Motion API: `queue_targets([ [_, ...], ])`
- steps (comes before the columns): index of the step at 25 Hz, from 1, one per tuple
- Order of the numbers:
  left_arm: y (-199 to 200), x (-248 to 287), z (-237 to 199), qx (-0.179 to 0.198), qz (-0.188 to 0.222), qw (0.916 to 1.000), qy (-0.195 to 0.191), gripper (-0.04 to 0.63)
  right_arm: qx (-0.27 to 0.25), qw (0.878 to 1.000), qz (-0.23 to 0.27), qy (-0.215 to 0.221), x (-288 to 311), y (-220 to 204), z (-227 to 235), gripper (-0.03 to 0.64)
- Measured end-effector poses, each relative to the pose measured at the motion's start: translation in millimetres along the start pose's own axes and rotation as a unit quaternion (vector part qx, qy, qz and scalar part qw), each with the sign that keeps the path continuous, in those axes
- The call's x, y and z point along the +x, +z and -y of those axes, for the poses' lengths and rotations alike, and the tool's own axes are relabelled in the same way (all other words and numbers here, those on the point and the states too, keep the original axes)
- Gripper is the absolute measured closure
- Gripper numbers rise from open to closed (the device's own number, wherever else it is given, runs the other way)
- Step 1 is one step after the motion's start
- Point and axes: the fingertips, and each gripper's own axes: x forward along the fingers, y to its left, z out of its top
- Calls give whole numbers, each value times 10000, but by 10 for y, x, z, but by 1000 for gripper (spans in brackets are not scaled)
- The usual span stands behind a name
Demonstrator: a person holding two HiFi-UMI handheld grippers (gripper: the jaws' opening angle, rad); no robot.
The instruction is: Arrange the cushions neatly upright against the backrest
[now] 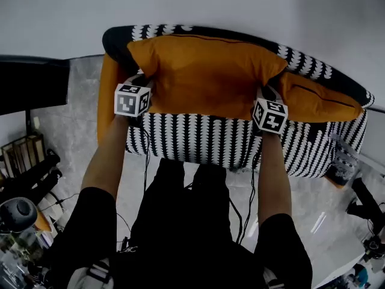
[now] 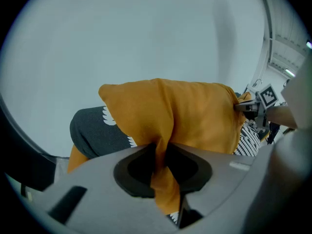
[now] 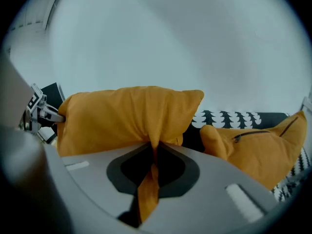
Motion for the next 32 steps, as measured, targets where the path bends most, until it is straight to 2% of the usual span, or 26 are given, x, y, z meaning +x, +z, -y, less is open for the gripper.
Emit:
queue_targets([
  [6, -128, 257, 8, 226, 59, 9995, 209, 525, -188, 9996, -85, -195, 51, -133, 61, 584],
  [12, -255, 636, -29, 614, 116, 9978, 230, 523, -286, 9988, -216, -347, 256, -450, 139, 578],
  [13, -301, 669, -55, 546, 100, 9981, 249, 515, -300, 9986, -230, -361, 276, -486, 138, 577],
  [16, -362, 691, -183, 4, 164, 9992, 368, 422, -274, 9986, -235, -387, 309, -514, 150, 539],
  [18, -359, 653, -244, -156, 193, 9985, 481, 382, -115, 9989, -299, -346, 328, -513, 177, 507],
  [20, -337, 578, -265, -49, 230, 9978, 617, 368, 58, 9986, -369, -382, 310, -515, 233, 454],
  [22, -256, 464, -263, 16, 374, 9968, 706, 365, 130, 9974, -328, -624, 211, -482, 289, 404],
  [24, -147, 321, -253, -65, 517, 9960, 732, 407, 214, 9956, -204, -894, 53, -421, 256, 402],
  [26, -41, 133, -238, -259, 607, 9950, 752, 477, 426, 9938, -125, -1023, -132, -386, 115, 441],
  [27, 21, 30, -216, -368, 651, 9945, 738, 582, 529, 9928, -78, -1075, -234, -368, 32, 510],
  [28, 95, -73, -182, -465, 702, 9940, 704, 588, 601, 9919, -19, -1117, -337, -337, -51, 592],
  [30, 242, -285, -90, -574, 794, 9931, 641, 588, 678, 9915, 108, -1109, -536, -249, -234, 612],
  [32, 354, -524, 16, -465, 852, 9935, 594, 588, 682, 9918, 214, -1057, -739, -149, -438, 612],
])
